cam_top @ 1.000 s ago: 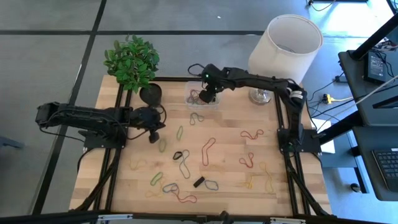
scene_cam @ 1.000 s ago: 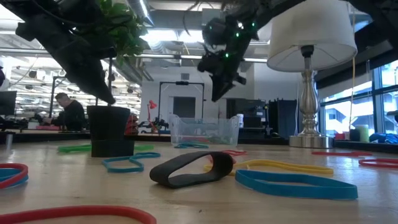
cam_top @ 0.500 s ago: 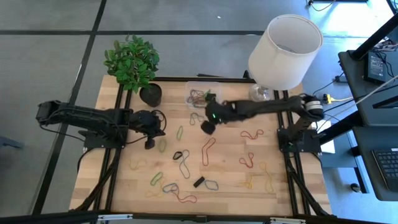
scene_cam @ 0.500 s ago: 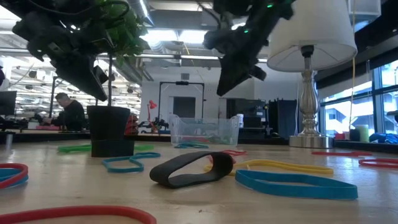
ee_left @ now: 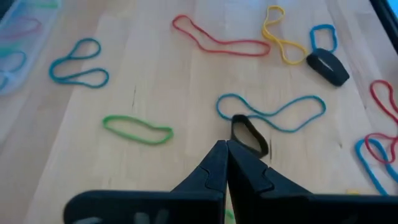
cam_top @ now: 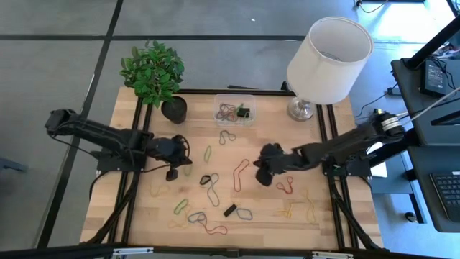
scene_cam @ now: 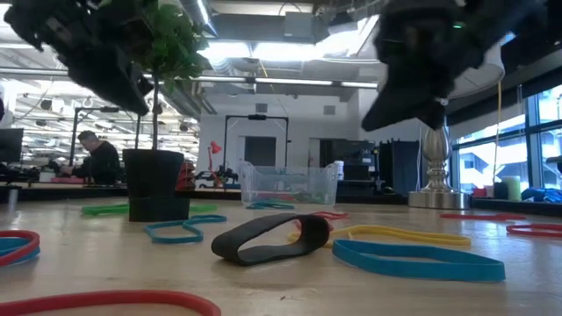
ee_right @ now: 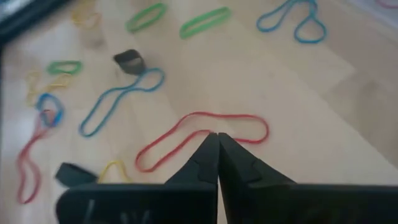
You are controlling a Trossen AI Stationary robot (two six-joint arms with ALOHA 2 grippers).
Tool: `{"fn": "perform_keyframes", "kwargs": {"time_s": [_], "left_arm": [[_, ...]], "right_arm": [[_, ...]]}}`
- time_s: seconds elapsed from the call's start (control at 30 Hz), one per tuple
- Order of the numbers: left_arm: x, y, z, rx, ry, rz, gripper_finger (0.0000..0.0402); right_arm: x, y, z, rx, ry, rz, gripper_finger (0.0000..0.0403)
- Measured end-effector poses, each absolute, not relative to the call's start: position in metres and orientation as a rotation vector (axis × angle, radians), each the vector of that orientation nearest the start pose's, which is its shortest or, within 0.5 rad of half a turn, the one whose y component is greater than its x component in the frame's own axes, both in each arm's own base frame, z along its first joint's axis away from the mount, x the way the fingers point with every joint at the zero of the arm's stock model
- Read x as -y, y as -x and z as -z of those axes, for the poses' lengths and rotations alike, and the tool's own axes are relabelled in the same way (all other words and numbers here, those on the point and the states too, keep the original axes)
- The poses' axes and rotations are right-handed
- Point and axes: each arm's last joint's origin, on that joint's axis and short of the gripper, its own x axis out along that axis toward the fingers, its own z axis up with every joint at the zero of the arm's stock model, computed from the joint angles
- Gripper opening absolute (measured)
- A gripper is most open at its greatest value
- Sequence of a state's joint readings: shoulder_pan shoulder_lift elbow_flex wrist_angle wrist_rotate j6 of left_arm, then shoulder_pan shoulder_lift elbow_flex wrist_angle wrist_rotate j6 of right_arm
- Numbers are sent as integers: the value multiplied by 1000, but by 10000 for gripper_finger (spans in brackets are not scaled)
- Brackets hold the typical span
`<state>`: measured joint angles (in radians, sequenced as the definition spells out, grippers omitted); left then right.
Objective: Pick and place rubber bands into bin
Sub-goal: Put the red rubber band into the transparent bin
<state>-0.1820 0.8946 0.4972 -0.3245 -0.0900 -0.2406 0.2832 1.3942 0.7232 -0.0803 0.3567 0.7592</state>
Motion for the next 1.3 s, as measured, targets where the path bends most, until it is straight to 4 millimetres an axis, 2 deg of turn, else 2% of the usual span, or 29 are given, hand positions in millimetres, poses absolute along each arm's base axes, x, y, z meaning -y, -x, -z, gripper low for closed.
{"fn": "perform_keyframes", "kwargs": {"time_s": [0.17,0.27,0.5,0.67,0.9,1.03,1.3], "left_arm": [[45,-192,-217,-744,80,-25,2],[53,-215,-224,-753,82,-73,2],[66,-293,-229,-804,81,-123,3],[67,-347,-221,-866,140,-115,22],[53,-406,-193,-949,257,-226,102],[43,-427,-175,-973,284,-269,152],[38,-436,-143,-1049,274,-300,221]], "right_arm": [[-67,-232,-185,-602,-496,276,4],[-65,-213,-183,-595,-483,233,6],[-61,-171,-182,-539,-451,119,6],[-56,-149,-177,-494,-472,66,7],[-52,-133,-171,-470,-480,-18,7],[-51,-129,-171,-470,-493,-57,7],[-51,-128,-173,-469,-499,-83,7]]}}
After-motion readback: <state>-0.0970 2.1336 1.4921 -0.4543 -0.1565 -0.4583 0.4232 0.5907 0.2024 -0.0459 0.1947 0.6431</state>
